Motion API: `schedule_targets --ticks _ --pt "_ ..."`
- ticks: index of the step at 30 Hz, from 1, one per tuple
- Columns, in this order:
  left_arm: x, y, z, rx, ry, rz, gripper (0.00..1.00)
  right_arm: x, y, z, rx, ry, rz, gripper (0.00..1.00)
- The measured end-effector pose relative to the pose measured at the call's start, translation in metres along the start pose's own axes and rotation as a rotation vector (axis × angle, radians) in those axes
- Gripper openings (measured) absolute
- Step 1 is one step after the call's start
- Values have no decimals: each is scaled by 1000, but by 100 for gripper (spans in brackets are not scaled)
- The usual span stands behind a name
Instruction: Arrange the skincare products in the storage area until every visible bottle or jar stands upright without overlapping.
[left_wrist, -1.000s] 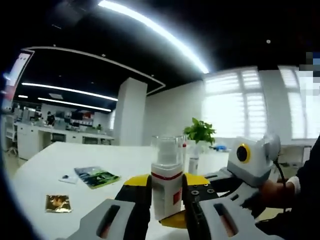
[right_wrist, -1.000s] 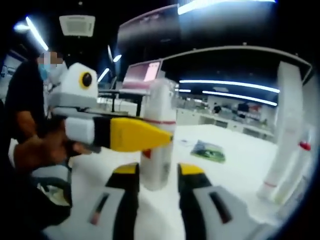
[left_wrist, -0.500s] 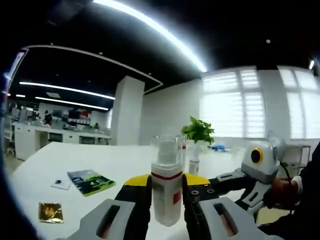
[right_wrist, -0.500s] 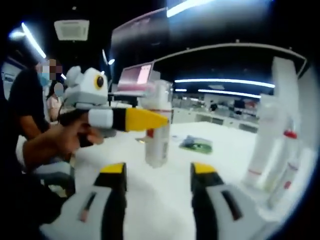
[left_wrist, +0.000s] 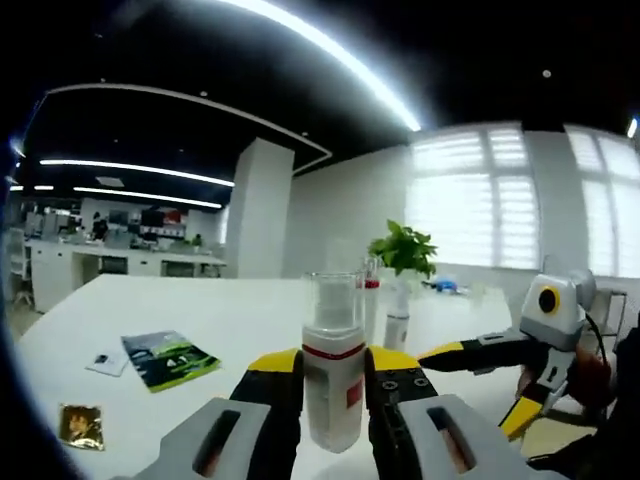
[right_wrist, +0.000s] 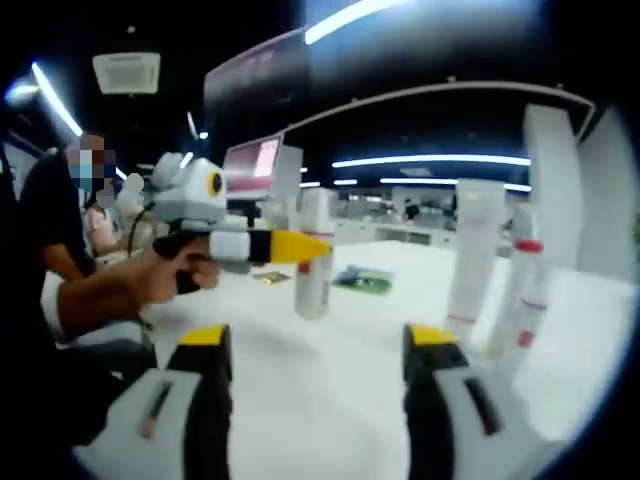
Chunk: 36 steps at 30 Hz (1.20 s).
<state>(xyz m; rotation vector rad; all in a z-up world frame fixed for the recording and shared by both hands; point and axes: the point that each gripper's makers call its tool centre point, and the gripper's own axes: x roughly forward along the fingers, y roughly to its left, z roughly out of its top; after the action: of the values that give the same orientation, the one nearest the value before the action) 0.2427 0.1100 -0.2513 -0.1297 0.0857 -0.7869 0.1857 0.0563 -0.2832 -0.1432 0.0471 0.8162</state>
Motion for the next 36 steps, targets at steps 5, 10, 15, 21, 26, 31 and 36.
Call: schedule_targets --ticks 5,10,15,21,26,31,36 --pt "12 -9 -2 18 18 -1 22 -14 -6 -1 3 -8 -10 82" --pt "28 -11 -4 21 30 0 23 -31 -16 -10 -12 -7 -27 95" --pt "46 -19 -10 28 53 -6 23 -48 -26 -17 26 -25 -47 100" --pt "64 -26 -11 26 64 -7 23 -64 -35 -13 19 -55 -86 100" --pt "72 -32 -10 1 57 -7 23 -74 -36 -16 37 -67 -100 100" --pt "82 -35 -10 -22 39 0 23 -84 -41 -18 35 -67 -129 100" --pt "92 -37 -13 24 33 19 23 -96 -44 -21 53 -74 -153 100"
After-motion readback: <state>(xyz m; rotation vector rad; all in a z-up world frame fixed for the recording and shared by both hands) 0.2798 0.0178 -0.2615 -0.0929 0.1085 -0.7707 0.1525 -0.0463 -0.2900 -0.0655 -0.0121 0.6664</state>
